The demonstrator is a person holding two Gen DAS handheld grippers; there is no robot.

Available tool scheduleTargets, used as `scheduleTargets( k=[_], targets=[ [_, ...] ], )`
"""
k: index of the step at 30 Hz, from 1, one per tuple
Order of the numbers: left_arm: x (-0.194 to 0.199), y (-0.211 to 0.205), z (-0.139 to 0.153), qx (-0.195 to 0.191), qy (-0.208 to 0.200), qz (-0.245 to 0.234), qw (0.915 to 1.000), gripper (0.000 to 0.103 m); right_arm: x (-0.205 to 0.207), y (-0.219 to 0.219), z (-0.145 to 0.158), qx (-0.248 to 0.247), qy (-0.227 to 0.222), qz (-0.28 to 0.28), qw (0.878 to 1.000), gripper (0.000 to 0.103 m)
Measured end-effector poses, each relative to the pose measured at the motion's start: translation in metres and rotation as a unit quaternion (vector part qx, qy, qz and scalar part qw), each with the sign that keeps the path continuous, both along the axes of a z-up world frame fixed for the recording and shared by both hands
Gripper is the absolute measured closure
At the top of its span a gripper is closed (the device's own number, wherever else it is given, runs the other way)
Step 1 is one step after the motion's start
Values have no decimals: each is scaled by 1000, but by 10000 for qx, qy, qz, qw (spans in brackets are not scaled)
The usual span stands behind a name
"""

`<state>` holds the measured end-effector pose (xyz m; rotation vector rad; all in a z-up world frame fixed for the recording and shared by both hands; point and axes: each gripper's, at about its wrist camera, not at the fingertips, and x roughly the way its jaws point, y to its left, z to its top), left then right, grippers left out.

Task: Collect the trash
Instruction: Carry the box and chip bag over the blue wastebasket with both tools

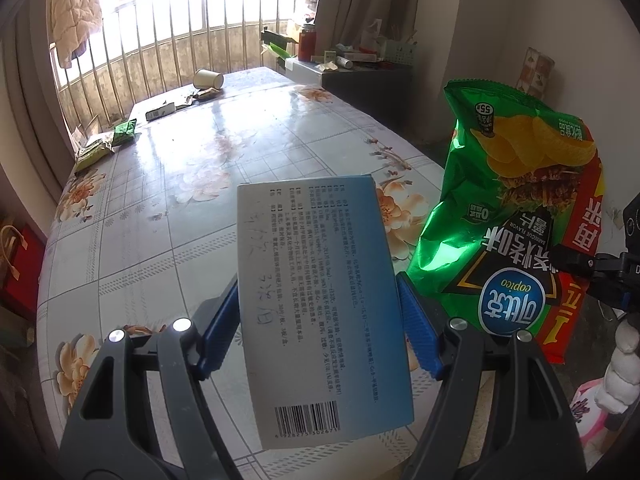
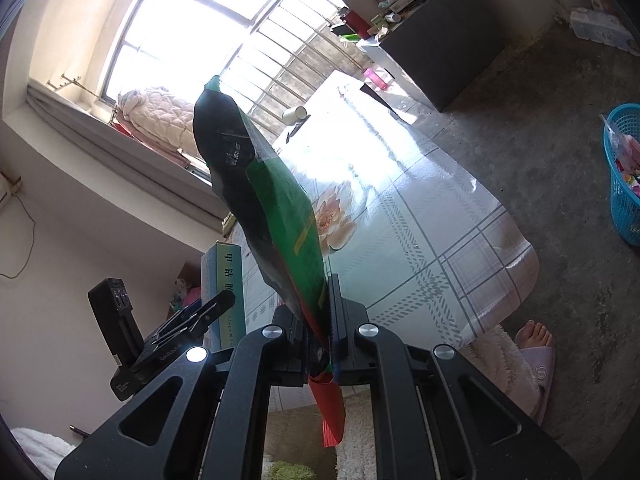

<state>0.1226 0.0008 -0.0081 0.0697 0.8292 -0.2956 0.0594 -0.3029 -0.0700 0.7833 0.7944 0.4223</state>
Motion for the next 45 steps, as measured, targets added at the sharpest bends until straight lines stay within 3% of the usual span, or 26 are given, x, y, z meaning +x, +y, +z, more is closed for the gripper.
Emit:
scheduleTargets(
  k=[14, 26, 37, 45],
  targets=[
    [-3, -6, 6, 129, -113, 20, 9999, 33, -5, -13, 5, 413, -166, 15, 9990, 96],
    [-6, -40, 18, 282, -256, -184, 9991, 33, -26, -49, -2, 719, -373, -265, 9964, 96],
    [1, -103, 28, 281, -347, -713, 9965, 33, -52, -100, -21, 1161, -473, -735, 9894, 97],
    [13, -179, 33, 265, -336, -1468, 9882, 33, -80, -149, -40, 1451, -612, -1317, 9787, 97]
  ],
)
